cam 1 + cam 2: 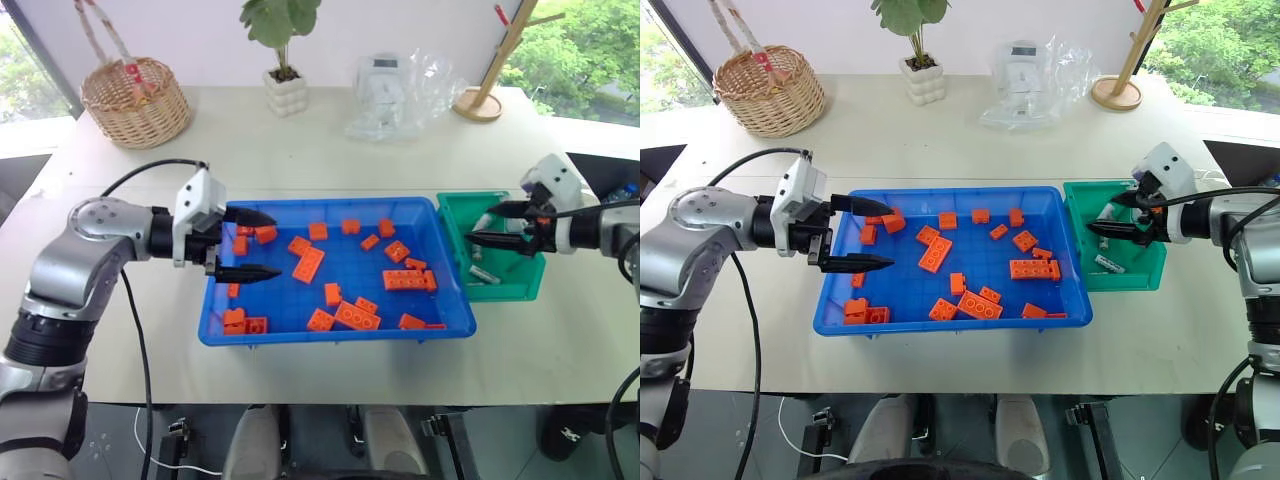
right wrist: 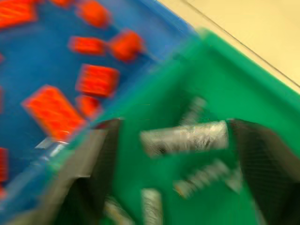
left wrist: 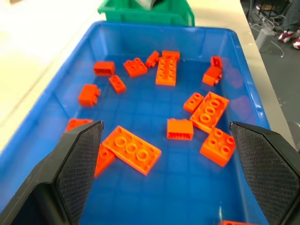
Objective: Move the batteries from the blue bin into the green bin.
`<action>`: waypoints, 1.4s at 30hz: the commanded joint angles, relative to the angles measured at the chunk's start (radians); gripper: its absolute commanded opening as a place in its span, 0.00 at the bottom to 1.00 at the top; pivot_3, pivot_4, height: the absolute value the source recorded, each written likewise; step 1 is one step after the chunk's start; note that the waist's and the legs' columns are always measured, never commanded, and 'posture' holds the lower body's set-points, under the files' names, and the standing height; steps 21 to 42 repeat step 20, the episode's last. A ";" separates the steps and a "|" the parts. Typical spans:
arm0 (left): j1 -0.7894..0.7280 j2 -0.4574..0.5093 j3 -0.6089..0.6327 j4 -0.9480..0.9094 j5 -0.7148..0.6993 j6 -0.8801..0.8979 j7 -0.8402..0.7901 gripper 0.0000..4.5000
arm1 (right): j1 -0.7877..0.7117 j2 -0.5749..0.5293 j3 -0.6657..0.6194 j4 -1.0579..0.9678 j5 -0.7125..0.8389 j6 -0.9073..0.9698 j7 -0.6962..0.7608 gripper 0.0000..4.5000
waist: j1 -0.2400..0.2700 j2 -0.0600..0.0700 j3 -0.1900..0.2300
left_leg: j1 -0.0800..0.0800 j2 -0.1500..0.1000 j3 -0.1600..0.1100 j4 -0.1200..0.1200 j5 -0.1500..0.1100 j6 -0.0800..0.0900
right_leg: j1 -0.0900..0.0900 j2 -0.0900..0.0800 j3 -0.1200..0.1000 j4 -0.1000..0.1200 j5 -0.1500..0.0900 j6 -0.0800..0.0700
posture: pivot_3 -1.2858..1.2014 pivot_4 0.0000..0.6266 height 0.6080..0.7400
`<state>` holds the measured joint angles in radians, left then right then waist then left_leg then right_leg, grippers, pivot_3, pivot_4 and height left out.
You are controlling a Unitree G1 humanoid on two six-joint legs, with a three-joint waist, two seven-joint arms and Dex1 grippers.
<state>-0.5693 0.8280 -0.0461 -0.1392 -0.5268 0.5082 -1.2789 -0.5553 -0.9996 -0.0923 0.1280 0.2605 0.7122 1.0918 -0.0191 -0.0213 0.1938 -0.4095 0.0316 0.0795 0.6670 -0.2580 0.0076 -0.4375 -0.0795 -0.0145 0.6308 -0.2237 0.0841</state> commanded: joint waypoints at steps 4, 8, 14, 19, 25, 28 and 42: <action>-0.043 0.017 0.031 0.035 0.002 -0.020 -0.027 1.00 | 0.034 -0.048 -0.073 -0.020 0.016 -0.127 0.017 0.99 | 0.006 0.000 0.000 | 0.000 0.000 -0.001 -0.001 0.000 0.000 | 0.000 0.001 0.000 0.000 0.000 0.001 | 0.52 0.24 0.97; -0.036 0.074 0.096 0.065 -0.032 0.015 -0.052 1.00 | 0.161 -0.171 -0.152 0.023 0.029 -0.340 0.209 0.99 | 0.012 0.001 0.000 | -0.002 0.000 -0.001 -0.001 0.000 0.000 | 0.000 0.000 0.000 -0.001 0.000 0.001 | 0.52 0.24 0.97; 0.025 0.184 0.188 0.139 -0.027 -0.008 -0.102 1.00 | 0.262 -0.280 -0.252 0.200 0.073 -0.490 0.397 0.99 | -0.002 0.001 0.000 | 0.002 0.000 0.000 -0.001 0.000 0.000 | 0.003 0.000 0.000 -0.002 -0.001 0.001 | 0.52 0.24 0.97; 0.076 0.233 0.243 0.189 -0.021 -0.044 -0.123 1.00 | 0.225 -0.287 -0.242 0.363 0.048 -0.564 0.403 0.99 | -0.002 0.001 0.000 | 0.003 0.001 0.001 -0.001 0.000 0.000 | 0.002 0.000 0.000 0.000 -0.003 -0.003 | 0.52 0.24 0.97; 0.085 0.237 0.249 0.194 -0.017 -0.058 -0.125 1.00 | 0.216 -0.283 -0.236 0.379 0.049 -0.568 0.403 0.99 | -0.002 0.001 0.000 | 0.003 0.001 0.001 0.000 0.000 0.000 | 0.002 0.000 0.000 0.000 -0.003 -0.003 | 0.52 0.24 0.97; 0.085 0.237 0.249 0.194 -0.017 -0.058 -0.125 1.00 | 0.216 -0.283 -0.236 0.379 0.049 -0.568 0.403 0.99 | -0.002 0.001 0.000 | 0.003 0.001 0.001 0.000 0.000 0.000 | 0.002 0.000 0.000 0.000 -0.003 -0.003 | 0.52 0.24 0.97; 0.085 0.237 0.249 0.194 -0.017 -0.058 -0.125 1.00 | 0.216 -0.283 -0.236 0.379 0.049 -0.568 0.403 0.99 | -0.002 0.001 0.000 | 0.003 0.001 0.001 0.000 0.000 0.000 | 0.002 0.000 0.000 0.000 -0.003 -0.003 | 0.52 0.24 0.97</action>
